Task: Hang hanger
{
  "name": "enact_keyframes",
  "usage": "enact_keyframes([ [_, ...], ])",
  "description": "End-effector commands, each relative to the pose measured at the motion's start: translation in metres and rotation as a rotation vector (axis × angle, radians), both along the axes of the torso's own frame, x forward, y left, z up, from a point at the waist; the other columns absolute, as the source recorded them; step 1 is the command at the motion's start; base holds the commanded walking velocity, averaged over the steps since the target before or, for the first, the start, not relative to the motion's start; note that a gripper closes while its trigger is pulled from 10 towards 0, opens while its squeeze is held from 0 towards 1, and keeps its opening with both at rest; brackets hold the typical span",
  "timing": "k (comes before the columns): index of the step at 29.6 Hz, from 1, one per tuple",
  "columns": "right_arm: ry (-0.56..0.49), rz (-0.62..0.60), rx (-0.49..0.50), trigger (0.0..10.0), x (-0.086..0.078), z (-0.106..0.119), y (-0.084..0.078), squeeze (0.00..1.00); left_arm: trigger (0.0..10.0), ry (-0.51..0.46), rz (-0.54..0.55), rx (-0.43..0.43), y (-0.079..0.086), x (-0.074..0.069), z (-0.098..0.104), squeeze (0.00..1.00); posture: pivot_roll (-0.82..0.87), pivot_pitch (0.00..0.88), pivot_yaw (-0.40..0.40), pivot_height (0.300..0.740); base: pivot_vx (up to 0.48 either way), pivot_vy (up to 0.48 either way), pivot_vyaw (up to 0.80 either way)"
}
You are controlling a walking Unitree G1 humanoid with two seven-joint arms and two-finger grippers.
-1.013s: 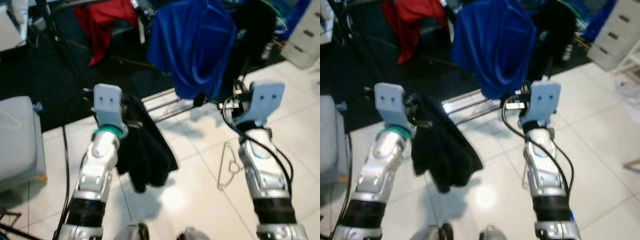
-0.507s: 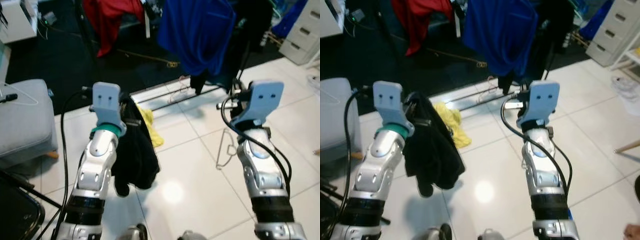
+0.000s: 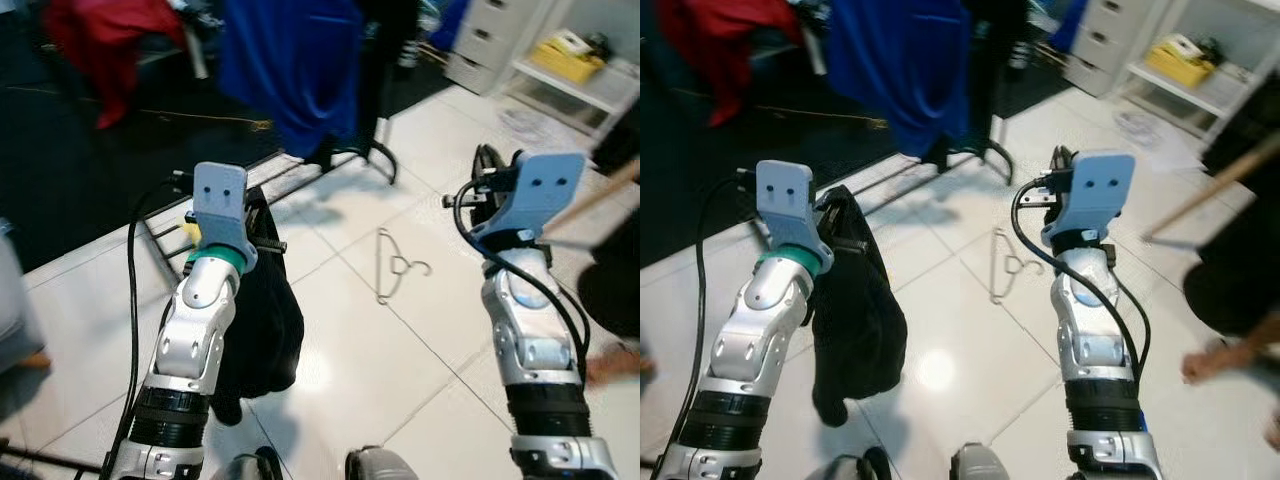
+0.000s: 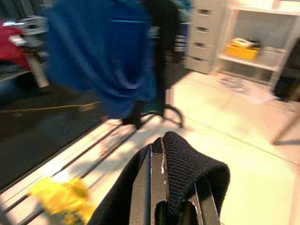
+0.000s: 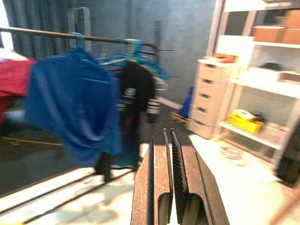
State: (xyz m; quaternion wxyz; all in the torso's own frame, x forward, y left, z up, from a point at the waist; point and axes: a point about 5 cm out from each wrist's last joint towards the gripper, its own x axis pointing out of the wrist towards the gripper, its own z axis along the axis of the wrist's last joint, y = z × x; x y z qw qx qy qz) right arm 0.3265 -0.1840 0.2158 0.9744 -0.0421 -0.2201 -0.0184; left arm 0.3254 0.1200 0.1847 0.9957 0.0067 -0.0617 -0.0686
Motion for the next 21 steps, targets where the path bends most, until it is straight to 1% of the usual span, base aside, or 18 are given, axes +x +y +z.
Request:
enact_keyframes([
  [1, -0.007, 0.002, 0.009, 10.0, 0.0013, 0.0012, -0.0027, 0.0, 10.0, -0.016, -0.01, -0.005, -0.0012, 0.0011, 0.0039, 0.0, -0.1, 0.01, 0.066, 0.74, 0.0, 0.0, -0.75],
  [6, -0.023, 0.003, 0.007, 10.0, 0.0031, 0.0073, -0.0041, 0.0, 10.0, -0.017, 0.003, -0.01, 0.0002, 0.004, 0.0064, 0.0, -0.09, 0.0, 0.064, 0.74, 0.0, 0.0, -0.75],
  [21, -0.018, 0.01, 0.017, 10.0, 0.0043, 0.0067, -0.0049, 0.0, 10.0, -0.004, 0.021, -0.015, 0.0011, 0.0051, 0.0043, 0.0, -0.09, 0.0, 0.06, 0.74, 0.0, 0.0, -0.75],
])
